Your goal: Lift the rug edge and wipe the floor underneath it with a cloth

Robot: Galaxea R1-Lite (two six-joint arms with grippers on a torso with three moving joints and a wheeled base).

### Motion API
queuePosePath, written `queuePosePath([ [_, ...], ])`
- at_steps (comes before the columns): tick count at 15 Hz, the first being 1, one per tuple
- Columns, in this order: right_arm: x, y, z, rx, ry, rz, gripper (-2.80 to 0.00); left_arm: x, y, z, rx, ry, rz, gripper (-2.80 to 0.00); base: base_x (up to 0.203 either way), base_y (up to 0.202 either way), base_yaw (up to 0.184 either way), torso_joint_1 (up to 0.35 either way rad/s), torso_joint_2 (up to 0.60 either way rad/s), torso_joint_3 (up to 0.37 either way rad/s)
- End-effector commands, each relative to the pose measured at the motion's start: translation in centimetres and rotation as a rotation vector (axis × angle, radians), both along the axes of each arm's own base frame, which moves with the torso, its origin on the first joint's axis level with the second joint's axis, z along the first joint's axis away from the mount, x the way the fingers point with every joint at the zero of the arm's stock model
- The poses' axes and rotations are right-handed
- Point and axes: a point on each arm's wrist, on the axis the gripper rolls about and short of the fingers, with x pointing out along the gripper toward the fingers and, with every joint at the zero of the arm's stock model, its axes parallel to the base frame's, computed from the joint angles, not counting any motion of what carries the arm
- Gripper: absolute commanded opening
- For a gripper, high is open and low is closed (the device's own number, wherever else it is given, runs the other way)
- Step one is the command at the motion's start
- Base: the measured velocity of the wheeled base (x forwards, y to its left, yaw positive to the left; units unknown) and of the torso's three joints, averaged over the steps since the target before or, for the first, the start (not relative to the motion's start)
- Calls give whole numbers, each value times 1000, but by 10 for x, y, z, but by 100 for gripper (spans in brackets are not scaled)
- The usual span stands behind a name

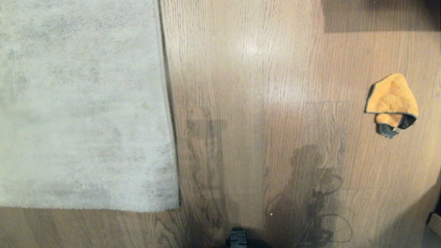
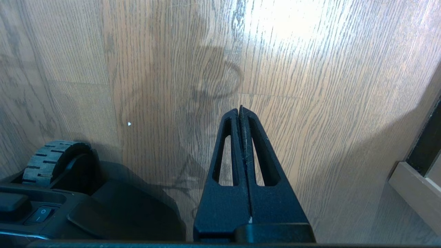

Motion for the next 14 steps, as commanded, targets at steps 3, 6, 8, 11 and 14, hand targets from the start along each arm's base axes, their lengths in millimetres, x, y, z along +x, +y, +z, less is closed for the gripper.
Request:
queuePosePath([
  [3, 0, 0, 0, -1, 3, 1, -280, 0, 0, 0, 0, -1, 1, -280, 0, 0, 0, 0, 0, 0],
  [6, 0, 0, 0, -1, 3, 1, -280, 0, 0, 0, 0, -1, 1, -280, 0, 0, 0, 0, 0, 0],
  [8, 0, 0, 0, -1, 3, 1, -280, 0, 0, 0, 0, -1, 1, -280, 0, 0, 0, 0, 0, 0],
  [11, 0, 0, 0, -1, 3, 1, -280, 0, 0, 0, -2, -1, 0, -280, 0, 0, 0, 0, 0, 0],
  [14, 0, 0, 0, -1, 3, 1, -280, 0, 0, 0, 0, -1, 1, -280, 0, 0, 0, 0, 0, 0],
])
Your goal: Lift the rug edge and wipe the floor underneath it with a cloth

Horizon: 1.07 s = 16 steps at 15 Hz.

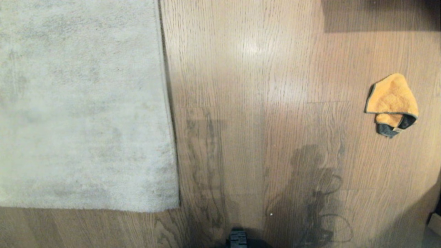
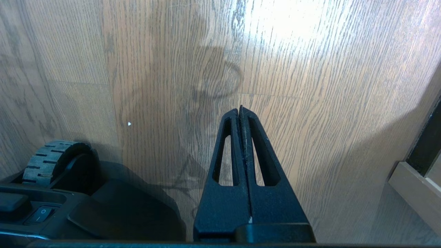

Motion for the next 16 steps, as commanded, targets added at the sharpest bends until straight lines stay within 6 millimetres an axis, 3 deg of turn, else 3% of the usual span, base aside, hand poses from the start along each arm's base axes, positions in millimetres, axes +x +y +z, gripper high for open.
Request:
queuePosePath([
  [1, 0, 0, 0, -1, 2, 1, -280, 0, 0, 0, 1, -1, 1, -280, 0, 0, 0, 0, 0, 0],
  [16, 0, 0, 0, -1, 2, 1, -280, 0, 0, 0, 4, -1, 1, -280, 0, 0, 0, 0, 0, 0],
])
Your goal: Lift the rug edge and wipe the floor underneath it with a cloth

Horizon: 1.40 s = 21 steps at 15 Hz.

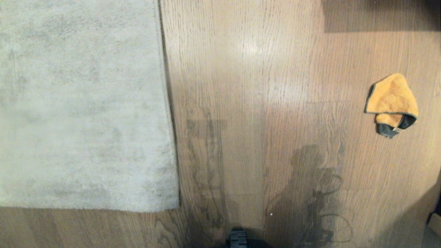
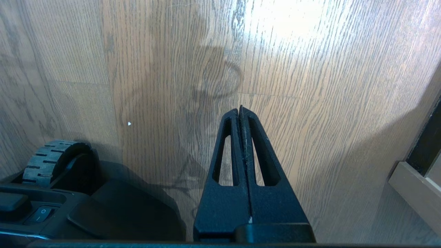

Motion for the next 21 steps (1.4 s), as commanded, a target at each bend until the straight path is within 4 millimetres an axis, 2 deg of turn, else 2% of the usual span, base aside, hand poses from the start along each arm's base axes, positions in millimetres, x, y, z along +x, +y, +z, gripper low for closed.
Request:
queuePosePath([
  [1, 0, 0, 0, -1, 2, 1, -280, 0, 0, 0, -1, 0, 1, -280, 0, 0, 0, 0, 0, 0],
  [21, 0, 0, 0, -1, 2, 1, -280, 0, 0, 0, -1, 0, 1, -280, 0, 0, 0, 0, 0, 4],
])
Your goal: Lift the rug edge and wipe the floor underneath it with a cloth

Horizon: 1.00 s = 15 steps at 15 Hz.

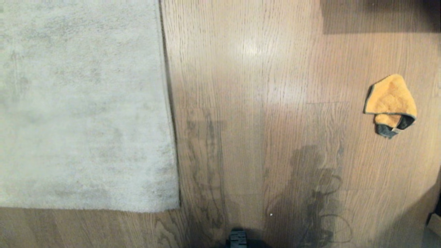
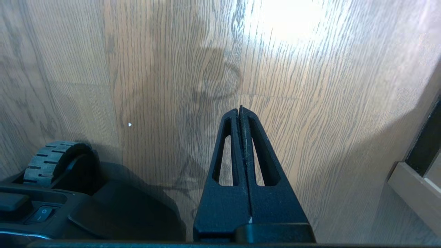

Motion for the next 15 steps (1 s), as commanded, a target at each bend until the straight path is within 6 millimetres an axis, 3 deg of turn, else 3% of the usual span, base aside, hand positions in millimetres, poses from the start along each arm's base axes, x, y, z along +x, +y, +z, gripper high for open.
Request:
queuePosePath([
  [1, 0, 0, 0, 0, 2, 1, -280, 0, 0, 0, 0, -1, 0, -280, 0, 0, 0, 6, 2, 135],
  [15, 0, 0, 0, 0, 2, 1, -280, 0, 0, 0, 0, -1, 0, -280, 0, 0, 0, 2, 2, 196],
])
